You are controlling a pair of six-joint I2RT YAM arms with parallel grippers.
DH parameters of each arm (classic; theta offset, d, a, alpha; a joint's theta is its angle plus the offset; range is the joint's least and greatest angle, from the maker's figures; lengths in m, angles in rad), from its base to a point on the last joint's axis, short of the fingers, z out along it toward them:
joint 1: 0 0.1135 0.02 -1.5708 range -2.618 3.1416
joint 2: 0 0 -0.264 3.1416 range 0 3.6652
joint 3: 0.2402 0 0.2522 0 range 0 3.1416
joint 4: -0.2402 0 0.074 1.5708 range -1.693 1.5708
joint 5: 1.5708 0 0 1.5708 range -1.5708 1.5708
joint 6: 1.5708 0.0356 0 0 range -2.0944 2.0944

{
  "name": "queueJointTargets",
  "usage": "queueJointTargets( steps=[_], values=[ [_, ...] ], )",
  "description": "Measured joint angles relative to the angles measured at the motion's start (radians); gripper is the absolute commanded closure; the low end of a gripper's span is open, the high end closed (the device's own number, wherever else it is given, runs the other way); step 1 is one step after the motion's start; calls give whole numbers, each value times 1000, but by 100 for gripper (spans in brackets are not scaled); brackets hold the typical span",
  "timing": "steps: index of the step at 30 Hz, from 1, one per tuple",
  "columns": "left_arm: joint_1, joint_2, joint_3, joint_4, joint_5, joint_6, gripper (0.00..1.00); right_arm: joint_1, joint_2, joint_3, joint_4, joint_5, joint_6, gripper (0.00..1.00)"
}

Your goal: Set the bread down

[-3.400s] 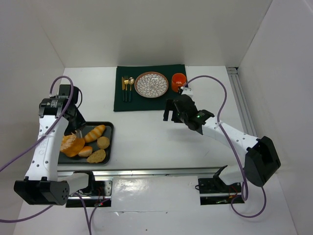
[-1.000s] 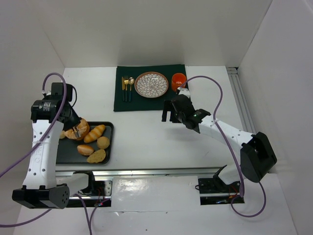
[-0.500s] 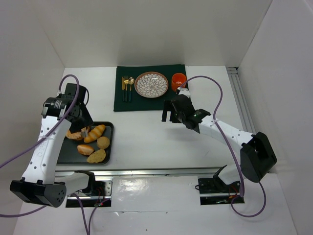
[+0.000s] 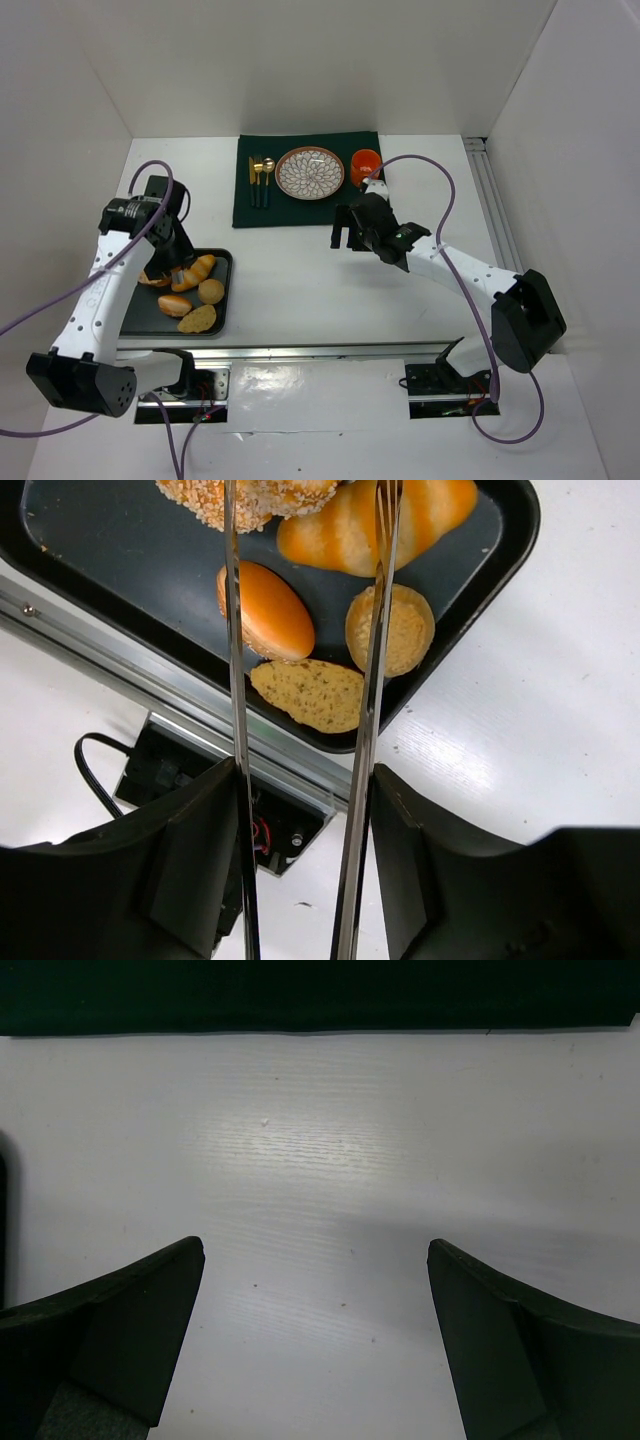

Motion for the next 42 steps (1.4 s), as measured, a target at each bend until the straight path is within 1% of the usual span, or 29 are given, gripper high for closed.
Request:
queueJointTargets(
  steps=[6,12,13,16,17,19,20,22,24,31,36,39,42],
  values=[
    [0,13,-20,11,-22,-2,35,0,1,0,0,0,0,0],
    [0,27,-35,52,-32,0,39,0,6,0,0,0,0,0],
    [0,33,-35,60,-33,0,42,0,7,0,0,0,0,0],
    [0,57,-35,80,-37,0,51,0,10,0,0,-1,0,0],
    [0,64,-35,83,-40,1,59,0,11,0,0,-1,0,0],
    [0,80,-35,85,-43,1,66,0,12,0,0,0,0,0],
    [-1,82,-35,84,-45,2,74,0,12,0,0,0,0,0],
    [-3,82,-33,80,-51,0,86,0,12,0,0,0,0,0],
    [-4,82,-22,71,-60,0,100,0,12,0,0,0,0,0],
    [-2,79,112,23,-118,7,100,0,12,0,0,0,-7,0],
    [1,70,220,3,-124,35,100,0,13,0,0,1,-7,0],
    [-6,103,357,-22,-118,59,100,0,12,0,-1,4,-7,0],
    [-68,182,528,-13,-111,87,100,0,12,0,-8,30,-6,0]
  ],
)
